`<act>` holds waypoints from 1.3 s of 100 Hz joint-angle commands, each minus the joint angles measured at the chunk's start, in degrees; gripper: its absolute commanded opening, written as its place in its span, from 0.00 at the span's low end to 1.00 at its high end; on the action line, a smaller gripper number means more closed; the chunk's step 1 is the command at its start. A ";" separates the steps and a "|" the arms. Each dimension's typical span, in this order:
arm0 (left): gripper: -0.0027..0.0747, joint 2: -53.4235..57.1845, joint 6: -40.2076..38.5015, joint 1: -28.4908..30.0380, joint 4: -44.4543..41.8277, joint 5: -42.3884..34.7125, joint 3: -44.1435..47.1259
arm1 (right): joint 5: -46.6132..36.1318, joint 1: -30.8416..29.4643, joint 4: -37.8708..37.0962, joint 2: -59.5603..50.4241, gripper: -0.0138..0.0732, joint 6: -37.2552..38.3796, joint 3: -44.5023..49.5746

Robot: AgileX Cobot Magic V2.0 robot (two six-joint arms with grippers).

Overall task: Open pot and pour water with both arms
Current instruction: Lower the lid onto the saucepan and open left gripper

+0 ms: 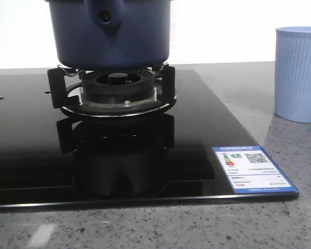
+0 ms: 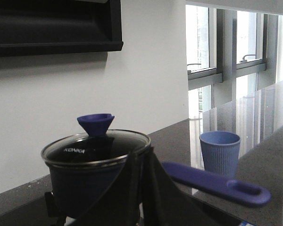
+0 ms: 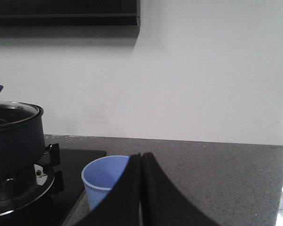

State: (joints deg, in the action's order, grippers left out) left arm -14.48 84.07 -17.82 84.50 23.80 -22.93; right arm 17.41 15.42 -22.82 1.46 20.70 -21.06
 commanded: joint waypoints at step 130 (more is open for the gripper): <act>0.01 9.23 -43.90 0.02 -54.76 -21.52 13.48 | -5.80 0.05 1.92 -1.18 0.07 -0.56 -0.99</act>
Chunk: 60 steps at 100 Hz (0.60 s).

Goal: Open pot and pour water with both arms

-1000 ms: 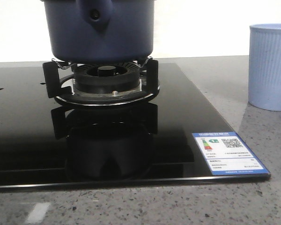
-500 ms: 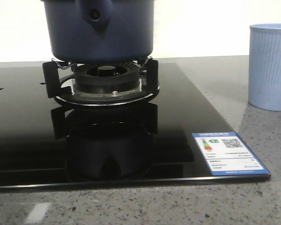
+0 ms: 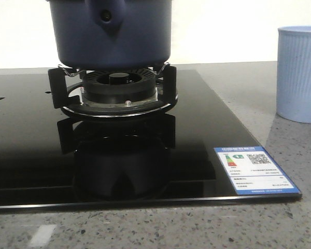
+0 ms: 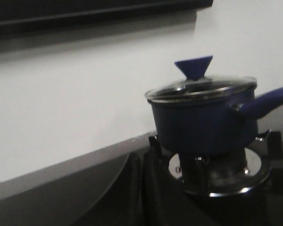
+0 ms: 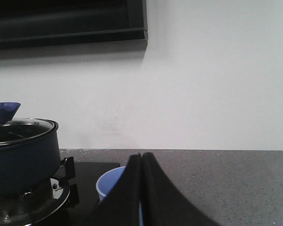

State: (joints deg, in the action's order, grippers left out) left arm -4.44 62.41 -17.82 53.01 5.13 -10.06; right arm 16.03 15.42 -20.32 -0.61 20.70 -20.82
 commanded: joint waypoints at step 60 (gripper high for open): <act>0.01 6.15 -63.86 5.47 -56.46 2.34 12.37 | -4.43 0.05 -0.58 0.88 0.07 -0.56 -1.23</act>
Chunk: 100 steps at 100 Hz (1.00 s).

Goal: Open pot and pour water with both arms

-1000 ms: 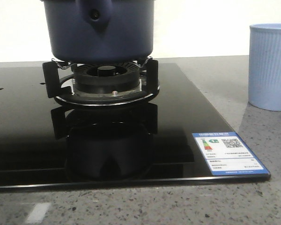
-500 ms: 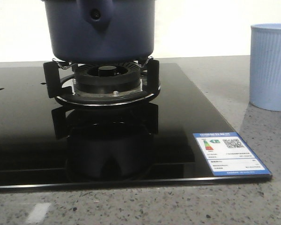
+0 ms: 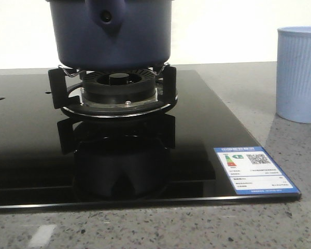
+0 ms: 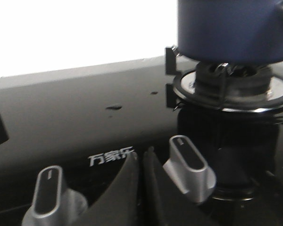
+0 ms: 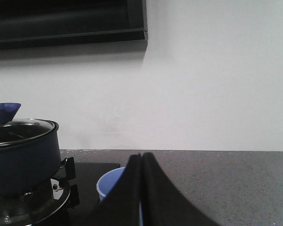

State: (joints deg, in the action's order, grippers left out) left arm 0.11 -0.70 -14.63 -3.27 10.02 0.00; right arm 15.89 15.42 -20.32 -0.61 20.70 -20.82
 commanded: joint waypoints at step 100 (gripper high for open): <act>0.01 1.59 -0.75 5.96 0.05 5.43 2.31 | -4.29 0.05 -0.58 0.88 0.07 -0.56 -1.23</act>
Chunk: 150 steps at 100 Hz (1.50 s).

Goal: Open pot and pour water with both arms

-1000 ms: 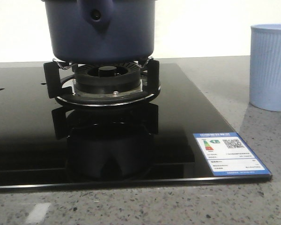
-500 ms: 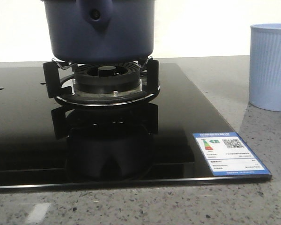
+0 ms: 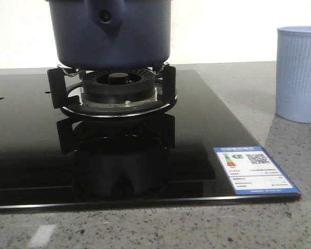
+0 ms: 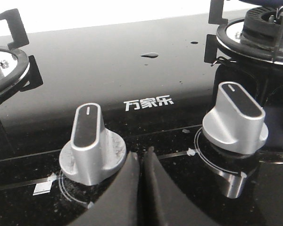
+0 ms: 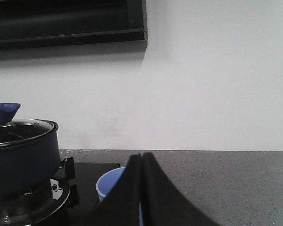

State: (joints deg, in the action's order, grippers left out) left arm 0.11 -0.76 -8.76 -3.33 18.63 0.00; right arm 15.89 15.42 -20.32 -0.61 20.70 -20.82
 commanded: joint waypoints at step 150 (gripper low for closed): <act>0.01 1.59 -0.69 0.09 0.11 -3.17 2.31 | 1.66 -7.89 15.02 -1.27 0.07 -6.23 21.87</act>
State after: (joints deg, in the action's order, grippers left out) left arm 0.11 -0.76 -8.76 -3.33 18.75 0.00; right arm 18.63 8.05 -5.35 -0.61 15.07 0.85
